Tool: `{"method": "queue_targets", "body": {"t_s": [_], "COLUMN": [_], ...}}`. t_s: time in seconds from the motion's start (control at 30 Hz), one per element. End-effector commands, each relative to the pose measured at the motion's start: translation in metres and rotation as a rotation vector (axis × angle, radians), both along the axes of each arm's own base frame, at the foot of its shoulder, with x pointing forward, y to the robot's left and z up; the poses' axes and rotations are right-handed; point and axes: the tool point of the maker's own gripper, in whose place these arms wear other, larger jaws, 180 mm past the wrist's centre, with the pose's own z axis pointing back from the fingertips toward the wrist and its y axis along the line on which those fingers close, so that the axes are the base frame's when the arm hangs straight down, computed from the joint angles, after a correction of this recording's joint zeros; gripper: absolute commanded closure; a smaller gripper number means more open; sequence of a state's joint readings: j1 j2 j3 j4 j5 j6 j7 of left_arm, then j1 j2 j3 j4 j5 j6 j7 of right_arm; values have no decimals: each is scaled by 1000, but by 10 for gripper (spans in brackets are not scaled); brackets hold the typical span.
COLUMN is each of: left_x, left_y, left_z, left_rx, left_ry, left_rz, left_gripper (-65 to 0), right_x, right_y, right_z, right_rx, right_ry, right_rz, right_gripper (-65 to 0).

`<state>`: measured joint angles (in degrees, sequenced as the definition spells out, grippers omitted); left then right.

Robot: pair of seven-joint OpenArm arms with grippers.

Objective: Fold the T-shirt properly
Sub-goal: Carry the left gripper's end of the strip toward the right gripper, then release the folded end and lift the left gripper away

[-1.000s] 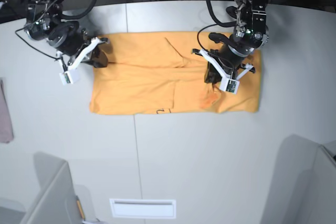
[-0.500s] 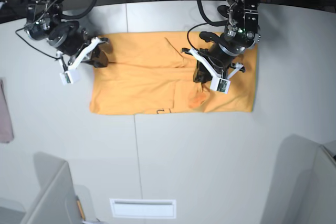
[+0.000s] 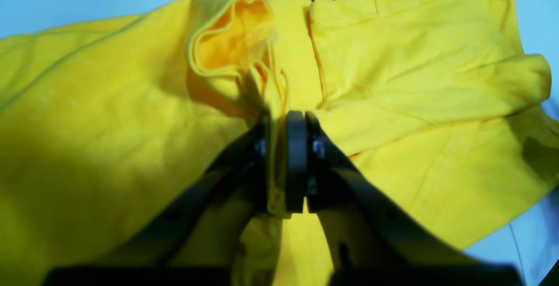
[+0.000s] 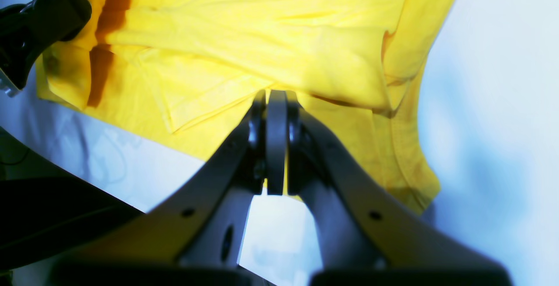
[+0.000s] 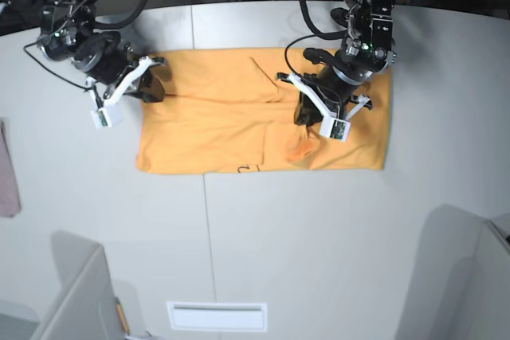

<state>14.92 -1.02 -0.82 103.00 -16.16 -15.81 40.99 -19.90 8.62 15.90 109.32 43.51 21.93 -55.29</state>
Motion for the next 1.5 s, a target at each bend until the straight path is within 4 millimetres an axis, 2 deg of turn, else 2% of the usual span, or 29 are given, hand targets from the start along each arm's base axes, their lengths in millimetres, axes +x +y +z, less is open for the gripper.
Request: {"method": "queue_targets", "body": {"t_s": [0.0,0.03,0.07,0.17,0.27,0.37,0.47,0.6,0.7,0.77,0.8,0.83,0.9,0.97,1.0,1.07,1.13,1.2,1.37,1.47], "left_x": [8,8,8,8,1,-3,-14,-17,-14,-9,-8,-9,-6,-4,-5,-7,-12,-21,-41,-51], "left_y": [-3,-3,-3,-4,-25,-50,-74,-98,-102,-102,-98,-83,-50,-8,13,57,98,136,220,248], "left_z": [12,12,12,12,8,-1,-14,-9,2,19,25,27,35,42,41,37,35,35,52,64], "left_rx": [-23,-23,-25,-27,-42,-57,-70,-107,-124,-131,-130,-113,-84,-41,-16,48,110,174,321,378], "left_ry": [-46,-46,-46,-46,-30,-3,37,34,7,-40,-58,-66,-93,-114,-111,-102,-92,-82,-87,-105], "left_rz": [2,2,2,1,-56,-125,-194,-231,-223,-222,-216,-186,-103,4,55,140,220,281,428,437], "left_gripper": [0,0,-35,-199,-357,-457,-492,-487,-487,-485,-484,-479,-413,-262,-171,0,0,0,0,0], "right_x": [5,5,5,5,5,5,6,8,15,21,27,30,35,39,42,49,58,64,73,70], "right_y": [0,0,0,0,0,0,-1,-2,-3,-6,-13,-21,-32,-38,-40,-49,-54,-57,-64,-64], "right_z": [9,9,9,9,9,9,10,11,16,20,24,25,28,28,28,27,21,13,-15,-27], "right_rx": [12,12,12,13,13,13,12,10,9,7,-1,-11,-32,-47,-41,-28,7,29,74,93], "right_ry": [-39,-39,-39,-39,-39,-39,-43,-48,-67,-82,-97,-95,-78,-36,-19,16,58,81,159,203], "right_rz": [0,0,0,0,0,0,-3,-5,-6,-17,-37,-55,-65,-60,-64,-92,-114,-110,-100,-100], "right_gripper": [0,0,0,0,0,0,0,0,0,0,0,0,0,0,-56,-272,-452,-510,-452,-434]}}
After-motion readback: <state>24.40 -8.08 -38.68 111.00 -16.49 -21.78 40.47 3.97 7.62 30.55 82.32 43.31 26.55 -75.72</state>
